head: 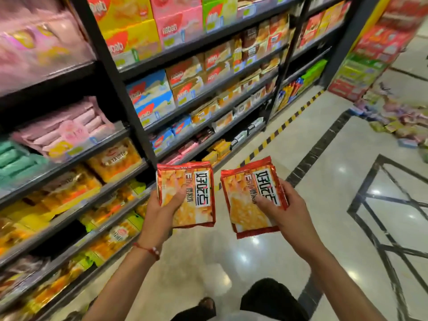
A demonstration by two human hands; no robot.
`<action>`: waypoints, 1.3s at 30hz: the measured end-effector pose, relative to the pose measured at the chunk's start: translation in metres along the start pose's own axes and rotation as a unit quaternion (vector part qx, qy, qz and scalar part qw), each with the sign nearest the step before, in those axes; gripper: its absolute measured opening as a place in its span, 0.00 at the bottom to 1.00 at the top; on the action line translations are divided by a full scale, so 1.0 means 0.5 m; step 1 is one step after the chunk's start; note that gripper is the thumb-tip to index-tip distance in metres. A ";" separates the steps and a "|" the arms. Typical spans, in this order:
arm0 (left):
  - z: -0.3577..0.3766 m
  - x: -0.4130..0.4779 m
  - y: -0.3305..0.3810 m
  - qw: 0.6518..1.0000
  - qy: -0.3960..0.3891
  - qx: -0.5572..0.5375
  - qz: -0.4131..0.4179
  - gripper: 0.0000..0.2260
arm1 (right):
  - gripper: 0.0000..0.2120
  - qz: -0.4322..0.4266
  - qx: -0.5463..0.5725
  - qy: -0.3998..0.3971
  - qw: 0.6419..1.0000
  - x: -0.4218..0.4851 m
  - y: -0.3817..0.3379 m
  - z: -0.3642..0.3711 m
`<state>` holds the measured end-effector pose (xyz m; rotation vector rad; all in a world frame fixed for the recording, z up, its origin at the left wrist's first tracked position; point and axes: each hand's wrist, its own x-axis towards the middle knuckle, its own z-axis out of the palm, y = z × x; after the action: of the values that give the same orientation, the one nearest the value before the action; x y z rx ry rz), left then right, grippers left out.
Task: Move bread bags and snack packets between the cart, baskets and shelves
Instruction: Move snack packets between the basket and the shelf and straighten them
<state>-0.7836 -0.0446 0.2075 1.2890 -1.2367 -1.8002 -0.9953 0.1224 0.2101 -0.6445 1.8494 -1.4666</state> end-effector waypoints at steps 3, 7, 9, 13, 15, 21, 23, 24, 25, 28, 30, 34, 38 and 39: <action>0.074 0.097 0.047 1.000 0.011 -0.001 0.015 0.20 | 0.26 -0.014 0.016 0.002 1.000 0.121 -0.033 -0.039; 0.193 0.221 0.097 0.999 0.021 0.001 0.029 0.19 | 0.21 -0.043 0.009 -0.008 0.999 0.301 -0.075 -0.108; 0.264 0.284 0.120 0.999 0.030 -0.003 0.040 0.20 | 0.19 -0.052 0.008 -0.023 0.998 0.400 -0.093 -0.152; 0.427 0.383 0.176 0.997 0.059 -0.023 0.050 0.20 | 0.19 -0.066 -0.016 -0.054 0.996 0.588 -0.147 -0.253; 0.508 0.430 0.203 0.996 0.061 -0.024 0.057 0.16 | 0.18 -0.078 -0.021 -0.072 0.994 0.678 -0.176 -0.310; 0.696 0.579 0.294 0.991 0.082 -0.044 0.093 0.18 | 0.22 -0.103 -0.023 -0.079 0.991 0.950 -0.262 -0.424; 0.742 0.636 0.326 0.990 0.086 -0.042 0.101 0.19 | 0.22 -0.114 -0.015 -0.086 0.990 1.036 -0.292 -0.445; 0.763 0.666 0.342 0.989 0.091 -0.038 0.106 0.20 | 0.23 -0.119 -0.010 -0.089 0.989 1.079 -0.305 -0.454; 0.782 0.696 0.357 0.988 0.092 -0.034 0.116 0.22 | 0.25 -0.126 -0.009 -0.090 0.988 1.121 -0.317 -0.461; 0.831 0.792 0.396 0.986 0.090 -0.037 0.139 0.25 | 0.29 -0.150 -0.022 -0.092 0.984 1.247 -0.348 -0.477; 0.860 0.858 0.423 0.982 0.094 -0.046 0.155 0.23 | 0.28 -0.167 -0.030 -0.090 0.981 1.327 -0.377 -0.478; 0.908 0.986 0.473 0.978 0.097 -0.049 0.181 0.23 | 0.24 -0.191 -0.049 -0.096 0.976 1.477 -0.434 -0.477; 0.949 1.085 0.517 0.972 0.117 -0.082 0.187 0.24 | 0.26 -0.221 -0.071 -0.143 0.962 1.613 -0.496 -0.470; 0.957 1.102 0.525 0.971 0.118 -0.085 0.190 0.22 | 0.26 -0.230 -0.077 -0.157 0.957 1.642 -0.511 -0.467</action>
<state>-1.4373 -0.4547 0.2856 1.0509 -1.0833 -1.4020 -1.7113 -0.3958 0.3207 -1.3745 1.6379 -1.3989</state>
